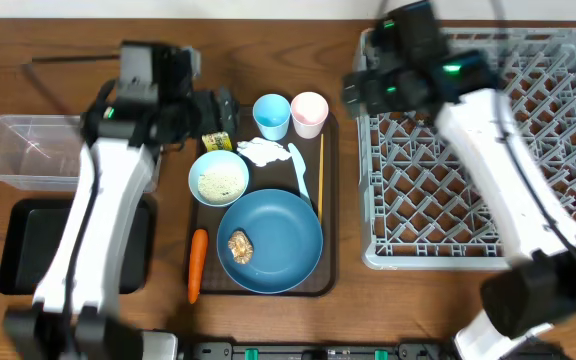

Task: Sort waste into correct bins and load items into the dishwasher rack
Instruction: 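Reach the left gripper to the blue cup on the tray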

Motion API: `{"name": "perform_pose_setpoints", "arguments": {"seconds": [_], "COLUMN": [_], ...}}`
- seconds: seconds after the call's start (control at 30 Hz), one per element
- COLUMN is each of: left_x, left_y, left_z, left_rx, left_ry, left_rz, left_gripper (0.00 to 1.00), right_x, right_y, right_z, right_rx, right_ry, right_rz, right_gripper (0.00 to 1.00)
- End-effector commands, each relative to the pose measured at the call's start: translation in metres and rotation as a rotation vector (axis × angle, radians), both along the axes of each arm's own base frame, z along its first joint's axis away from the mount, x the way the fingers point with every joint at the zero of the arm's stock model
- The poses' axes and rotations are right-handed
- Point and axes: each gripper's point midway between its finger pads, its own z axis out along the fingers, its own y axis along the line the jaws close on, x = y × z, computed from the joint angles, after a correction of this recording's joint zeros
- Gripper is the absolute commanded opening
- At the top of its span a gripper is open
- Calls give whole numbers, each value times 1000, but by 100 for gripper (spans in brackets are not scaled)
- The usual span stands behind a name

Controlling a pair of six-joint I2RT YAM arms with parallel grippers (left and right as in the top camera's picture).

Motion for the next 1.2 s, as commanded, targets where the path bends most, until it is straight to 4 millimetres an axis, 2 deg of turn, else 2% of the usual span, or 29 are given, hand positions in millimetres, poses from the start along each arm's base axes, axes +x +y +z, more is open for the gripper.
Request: {"name": "perform_pose_setpoints", "arguments": {"seconds": [0.0,0.1,0.2,0.4,0.57,0.67,0.93,0.97,1.07,1.17], "left_x": [29,49,62,77,74,72,73,72,71,71], "left_y": [-12,-20,-32,-60,-59,-54,-48,-48,-48,-48], "left_z": [-21,-51,-79,-100,-126,-140,-146,-148,-150,-148], "left_rx": [25,41,39,38,135,185,216,216,216,212], "left_ry": [11,25,42,6,50,81,90,95,102,96], "left_rz": [-71,-96,-118,-172,-153,-138,-122,-122,-123,-123], "left_gripper": [98,99,87,86,70,51,35,31,6,6], "right_x": [-3,-7,-12,-16,-16,-16,-16,-16,-17,-18], "right_y": [-36,-52,-62,-67,-66,-66,-66,-66,-66,-66], "right_z": [42,42,37,34,34,34,34,34,34,33], "right_rx": [35,34,31,39,39,39,39,40,40,38], "right_ry": [-76,-56,-23,3,3,3,3,3,4,12], "right_rz": [-113,-151,-170,-177,-176,-176,-176,-176,-176,-176], "right_gripper": [99,99,99,99,99,99,99,99,99,99]}}
